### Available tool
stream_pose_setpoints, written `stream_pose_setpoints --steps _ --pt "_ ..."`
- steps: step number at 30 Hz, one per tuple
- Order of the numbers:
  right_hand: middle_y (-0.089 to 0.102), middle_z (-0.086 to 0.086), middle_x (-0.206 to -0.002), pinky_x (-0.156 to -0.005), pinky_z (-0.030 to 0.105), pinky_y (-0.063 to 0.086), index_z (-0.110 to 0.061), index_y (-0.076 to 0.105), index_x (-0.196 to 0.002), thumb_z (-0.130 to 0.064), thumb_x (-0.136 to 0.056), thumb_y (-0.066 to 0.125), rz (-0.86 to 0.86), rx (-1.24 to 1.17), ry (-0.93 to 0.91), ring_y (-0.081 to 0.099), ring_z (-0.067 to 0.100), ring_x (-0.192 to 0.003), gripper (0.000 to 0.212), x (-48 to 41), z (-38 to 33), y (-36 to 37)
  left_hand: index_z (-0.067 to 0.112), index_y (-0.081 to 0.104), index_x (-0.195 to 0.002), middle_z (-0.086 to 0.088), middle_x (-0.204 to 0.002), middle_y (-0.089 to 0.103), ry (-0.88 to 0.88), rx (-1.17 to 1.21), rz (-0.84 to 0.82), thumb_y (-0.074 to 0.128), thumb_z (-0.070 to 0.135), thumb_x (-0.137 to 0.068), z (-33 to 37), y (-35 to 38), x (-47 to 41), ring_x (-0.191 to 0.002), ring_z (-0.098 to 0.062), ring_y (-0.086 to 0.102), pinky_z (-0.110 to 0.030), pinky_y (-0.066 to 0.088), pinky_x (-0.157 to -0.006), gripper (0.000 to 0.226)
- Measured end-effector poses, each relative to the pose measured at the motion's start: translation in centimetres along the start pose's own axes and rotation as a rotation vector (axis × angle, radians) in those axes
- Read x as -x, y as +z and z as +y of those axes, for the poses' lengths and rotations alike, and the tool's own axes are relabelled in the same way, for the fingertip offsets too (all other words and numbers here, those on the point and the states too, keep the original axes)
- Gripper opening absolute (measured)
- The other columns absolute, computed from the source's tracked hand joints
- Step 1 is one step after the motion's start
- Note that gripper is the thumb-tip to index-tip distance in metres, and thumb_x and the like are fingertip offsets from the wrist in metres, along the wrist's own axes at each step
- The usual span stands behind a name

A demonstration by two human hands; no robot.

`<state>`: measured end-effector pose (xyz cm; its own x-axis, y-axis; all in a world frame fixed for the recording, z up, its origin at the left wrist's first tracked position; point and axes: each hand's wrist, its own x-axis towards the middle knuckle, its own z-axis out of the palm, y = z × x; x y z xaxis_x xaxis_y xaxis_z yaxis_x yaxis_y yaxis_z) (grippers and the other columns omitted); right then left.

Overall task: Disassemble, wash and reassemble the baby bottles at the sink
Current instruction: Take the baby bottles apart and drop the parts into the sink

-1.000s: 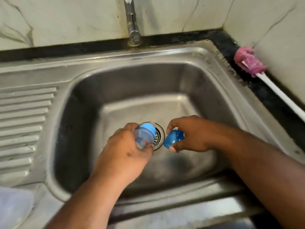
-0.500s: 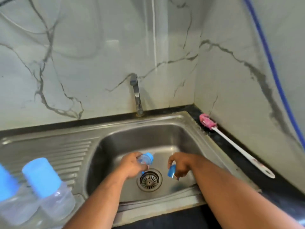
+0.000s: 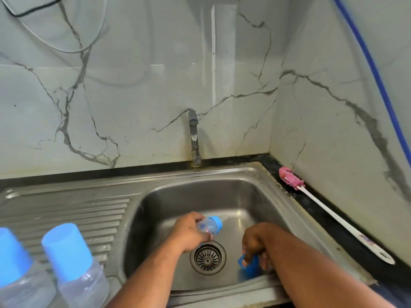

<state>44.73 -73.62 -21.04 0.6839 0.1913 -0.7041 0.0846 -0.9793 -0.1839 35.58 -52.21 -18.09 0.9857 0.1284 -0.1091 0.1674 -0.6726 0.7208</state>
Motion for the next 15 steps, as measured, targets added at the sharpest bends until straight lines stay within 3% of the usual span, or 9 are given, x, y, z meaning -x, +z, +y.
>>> stream_pose_setpoints --steps 3,5,7,10,12,15 --pt "0.067 0.008 -0.097 -0.060 0.031 0.051 -0.005 0.062 -0.131 -0.032 -0.084 0.083 0.093 0.028 -0.012 0.061 0.019 -0.065 0.058 0.7 0.0 -0.4 0.024 0.059 -0.125 0.007 -0.116 0.064 0.007 0.043 0.016 0.089 0.024 -0.073 0.1 0.0 0.0 -0.100 -0.010 0.062 -0.021 0.048 -0.082 0.060" --pt "0.066 0.010 -0.109 -0.054 0.029 0.051 -0.009 0.062 -0.131 -0.034 -0.093 0.073 0.250 -0.095 -0.096 0.062 0.019 -0.065 0.046 1.6 -0.4 -0.8 0.025 0.060 -0.120 0.007 -0.114 0.065 0.027 0.099 0.048 0.090 0.020 -0.071 0.1 -0.2 0.0 -0.098 -0.010 0.063 -0.023 0.053 -0.084 0.057" --pt "0.064 0.009 -0.102 -0.059 0.034 0.056 -0.013 0.062 -0.124 -0.044 -0.100 0.060 0.390 -0.541 -0.215 0.065 0.018 -0.067 0.039 2.9 -1.2 -1.3 0.028 0.060 -0.117 0.010 -0.112 0.064 0.062 0.148 0.079 0.091 0.019 -0.070 0.4 -0.5 0.2 -0.096 -0.006 0.062 -0.020 0.051 -0.079 0.057" --pt "0.071 0.014 -0.106 -0.070 0.040 0.063 -0.021 0.062 -0.116 -0.064 -0.097 0.051 0.391 -1.139 -0.353 0.074 0.026 -0.083 0.048 5.7 -3.2 -1.7 0.034 0.060 -0.118 0.011 -0.116 0.061 0.170 0.207 0.130 0.091 0.019 -0.068 1.2 -0.8 0.5 -0.099 0.000 0.060 -0.012 0.047 -0.075 0.061" --pt "0.075 0.015 -0.101 -0.067 0.038 0.063 -0.022 0.062 -0.113 -0.073 -0.090 0.054 0.371 -1.257 -0.375 0.076 0.027 -0.081 0.057 7.0 -4.2 -1.5 0.035 0.061 -0.117 0.009 -0.117 0.059 0.254 0.199 0.165 0.091 0.015 -0.068 1.8 -0.9 0.6 -0.099 0.001 0.060 -0.005 0.045 -0.074 0.061" --pt "0.076 0.012 -0.081 -0.059 0.031 0.057 -0.011 0.068 -0.110 -0.068 -0.084 0.066 0.416 -1.265 -0.414 0.067 0.019 -0.062 0.063 7.6 -5.1 -1.1 0.035 0.062 -0.116 0.010 -0.117 0.057 0.340 0.226 0.202 0.090 0.009 -0.069 2.4 -0.8 0.8 -0.101 0.000 0.060 -0.009 0.049 -0.081 0.060"
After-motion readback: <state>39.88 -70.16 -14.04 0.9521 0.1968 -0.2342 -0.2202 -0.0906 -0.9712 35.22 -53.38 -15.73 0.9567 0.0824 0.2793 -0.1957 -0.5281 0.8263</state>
